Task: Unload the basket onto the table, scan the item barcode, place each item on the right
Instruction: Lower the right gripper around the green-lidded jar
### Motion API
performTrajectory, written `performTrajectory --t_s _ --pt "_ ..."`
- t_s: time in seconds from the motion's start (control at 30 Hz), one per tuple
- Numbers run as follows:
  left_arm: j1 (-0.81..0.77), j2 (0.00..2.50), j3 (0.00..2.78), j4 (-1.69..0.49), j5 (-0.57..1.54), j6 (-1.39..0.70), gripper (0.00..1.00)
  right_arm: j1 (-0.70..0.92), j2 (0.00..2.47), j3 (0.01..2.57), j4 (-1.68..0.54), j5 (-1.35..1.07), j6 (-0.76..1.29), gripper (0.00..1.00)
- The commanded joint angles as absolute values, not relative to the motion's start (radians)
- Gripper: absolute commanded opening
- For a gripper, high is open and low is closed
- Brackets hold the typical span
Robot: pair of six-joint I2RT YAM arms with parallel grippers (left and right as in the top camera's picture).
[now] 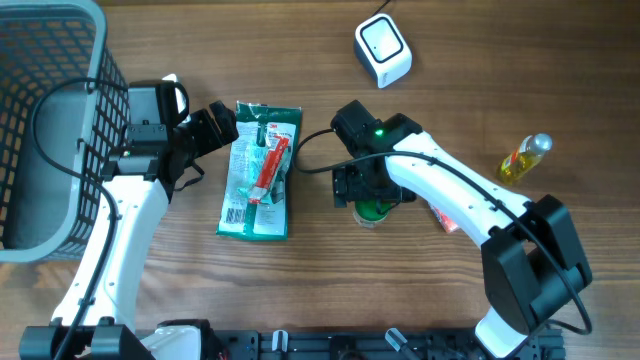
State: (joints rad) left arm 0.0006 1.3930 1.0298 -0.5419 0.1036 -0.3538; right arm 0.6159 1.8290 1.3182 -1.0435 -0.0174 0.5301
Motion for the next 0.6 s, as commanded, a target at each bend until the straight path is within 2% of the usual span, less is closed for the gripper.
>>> performTrajectory --t_s 0.0,0.13,0.57 --pt "0.005 1.380 1.046 -0.540 0.115 -0.348 1.00 0.614 1.768 1.314 -1.048 0.029 0.526 1.00" --pt "0.005 1.380 1.046 -0.540 0.115 -0.348 1.00 0.614 1.698 1.314 -1.071 -0.002 0.523 1.00" --pt "0.005 1.380 1.046 -0.540 0.115 -0.348 1.00 0.614 1.702 1.313 -1.112 -0.027 0.445 1.00"
